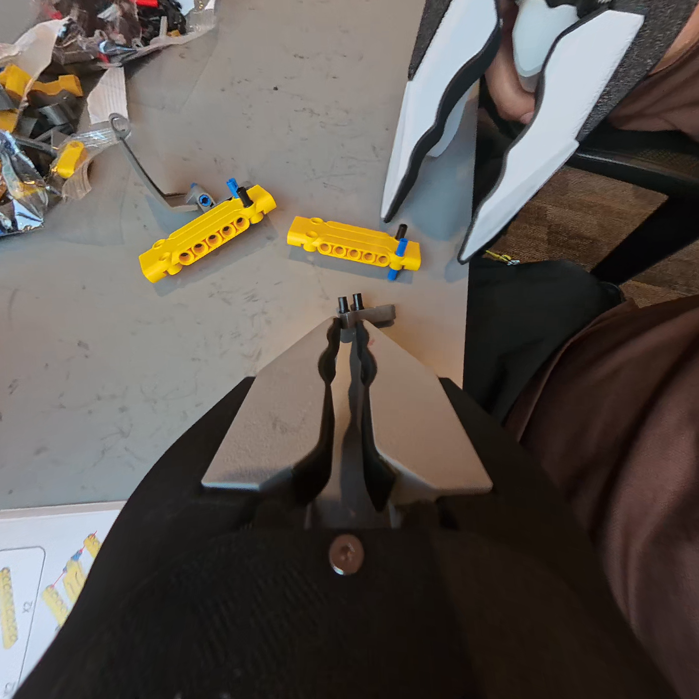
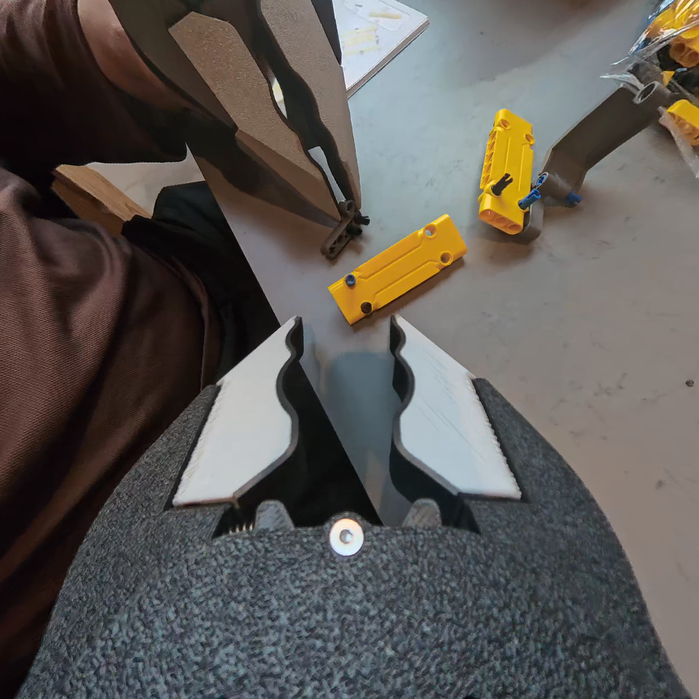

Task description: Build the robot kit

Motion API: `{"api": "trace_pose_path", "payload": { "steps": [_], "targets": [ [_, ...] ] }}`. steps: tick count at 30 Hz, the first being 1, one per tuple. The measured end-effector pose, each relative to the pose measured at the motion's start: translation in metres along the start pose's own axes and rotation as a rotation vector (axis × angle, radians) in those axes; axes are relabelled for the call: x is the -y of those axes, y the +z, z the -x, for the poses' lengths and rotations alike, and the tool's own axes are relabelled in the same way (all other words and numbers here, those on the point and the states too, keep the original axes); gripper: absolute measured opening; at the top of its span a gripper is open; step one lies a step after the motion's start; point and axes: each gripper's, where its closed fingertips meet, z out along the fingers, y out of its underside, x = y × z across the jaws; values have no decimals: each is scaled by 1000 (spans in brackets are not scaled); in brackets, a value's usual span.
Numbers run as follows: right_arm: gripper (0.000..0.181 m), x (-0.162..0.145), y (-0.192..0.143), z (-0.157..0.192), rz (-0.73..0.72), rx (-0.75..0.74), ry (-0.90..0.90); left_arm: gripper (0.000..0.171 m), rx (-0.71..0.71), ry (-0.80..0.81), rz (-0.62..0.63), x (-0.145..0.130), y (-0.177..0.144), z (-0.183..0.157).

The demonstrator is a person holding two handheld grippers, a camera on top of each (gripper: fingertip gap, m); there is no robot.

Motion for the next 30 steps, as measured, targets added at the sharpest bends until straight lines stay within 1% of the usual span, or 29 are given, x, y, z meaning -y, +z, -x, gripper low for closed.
{"api": "trace_pose_path", "payload": {
  "steps": [4,7,10,12,17,23,25,28,30],
  "targets": [
    [46,2,3,-5,-19,2,-12,5,-25,64,7,2,4,-8],
    [45,5,9,-5,-22,33,6,5,-43,108,11,4,8,-13],
    [43,8,13,-5,-11,32,-27,5,-81,131,14,6,10,-19],
    [34,7,14,-6,-2,12,-56,5,-97,117,0,8,8,-19],
    [21,5,14,-10,35,-61,-145,5,-111,68,-5,9,8,-15],
    [16,5,12,-12,67,-133,-267,5,-78,31,13,6,8,-9],
    [18,4,10,-14,79,-152,-267,5,-85,5,12,5,7,-8],
    [30,2,3,-22,86,-186,-197,5,-82,-17,10,5,7,-5],
    [41,1,1,-21,79,-174,-114,5,-77,-19,9,6,7,-4]
  ]
}}
